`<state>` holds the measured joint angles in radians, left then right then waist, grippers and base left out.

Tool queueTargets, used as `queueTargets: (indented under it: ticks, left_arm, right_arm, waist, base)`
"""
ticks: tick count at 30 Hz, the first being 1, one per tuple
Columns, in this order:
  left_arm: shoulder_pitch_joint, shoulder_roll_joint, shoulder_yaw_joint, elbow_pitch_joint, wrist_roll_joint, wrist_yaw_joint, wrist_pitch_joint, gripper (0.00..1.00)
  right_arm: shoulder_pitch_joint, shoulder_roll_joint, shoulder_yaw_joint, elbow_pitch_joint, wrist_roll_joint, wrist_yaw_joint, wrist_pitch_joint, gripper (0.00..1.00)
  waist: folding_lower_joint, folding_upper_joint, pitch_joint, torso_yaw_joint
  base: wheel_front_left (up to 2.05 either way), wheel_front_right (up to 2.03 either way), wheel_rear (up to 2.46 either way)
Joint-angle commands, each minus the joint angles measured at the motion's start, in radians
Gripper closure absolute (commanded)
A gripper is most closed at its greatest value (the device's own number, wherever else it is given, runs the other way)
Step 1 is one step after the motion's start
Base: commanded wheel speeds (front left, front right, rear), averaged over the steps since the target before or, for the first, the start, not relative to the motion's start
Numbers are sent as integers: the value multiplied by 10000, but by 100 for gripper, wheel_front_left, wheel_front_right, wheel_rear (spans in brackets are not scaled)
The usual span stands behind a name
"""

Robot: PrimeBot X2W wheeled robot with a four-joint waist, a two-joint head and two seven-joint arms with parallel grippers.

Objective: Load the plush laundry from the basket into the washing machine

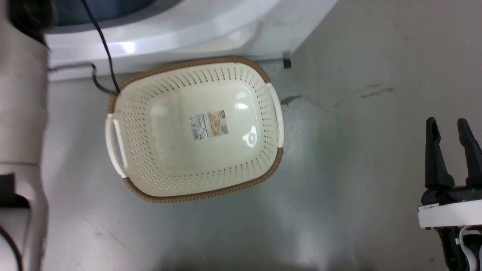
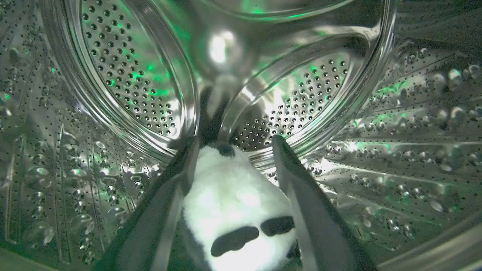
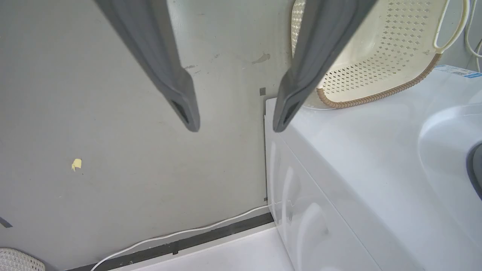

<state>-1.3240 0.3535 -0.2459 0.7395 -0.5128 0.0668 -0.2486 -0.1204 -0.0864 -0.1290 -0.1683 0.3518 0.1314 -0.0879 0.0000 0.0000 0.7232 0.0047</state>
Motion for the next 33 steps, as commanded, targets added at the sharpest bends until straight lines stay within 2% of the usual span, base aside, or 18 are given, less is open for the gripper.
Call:
queueTargets:
  ticks: [1,8,9,16,33]
  left_arm:
    - [348,-111,-101,31,130,-104,-89,0]
    - [1697,-632,49,-646,577,-195,-127,0]
    - [2395,-817,189,-921,757,-236,-129,0]
    - [3977,-1264,428,-1497,1185,-195,-130,0]
    - [6788,-1680,498,-1599,1532,-340,-131,0]
  right_arm:
    - [-200,-70,-27,55,-50,-7,24,0]
    - [-253,-169,10,241,-305,-7,66,0]
    - [-234,-188,34,359,-428,-7,80,0]
    - [-165,-221,196,709,-920,-7,1,0]
    - [391,188,408,1853,-2243,-7,-414,0]
  waist:
    - [0,0,-398,201]
    - [0,0,-1452,594]
    - [0,0,-1922,749]
    - [0,0,-3085,943]
    - [0,0,-5678,1147]
  base:
    - [0,0,0]
    - [0,0,0]
    - [0,0,0]
    - [0,0,0]
    - [0,0,0]
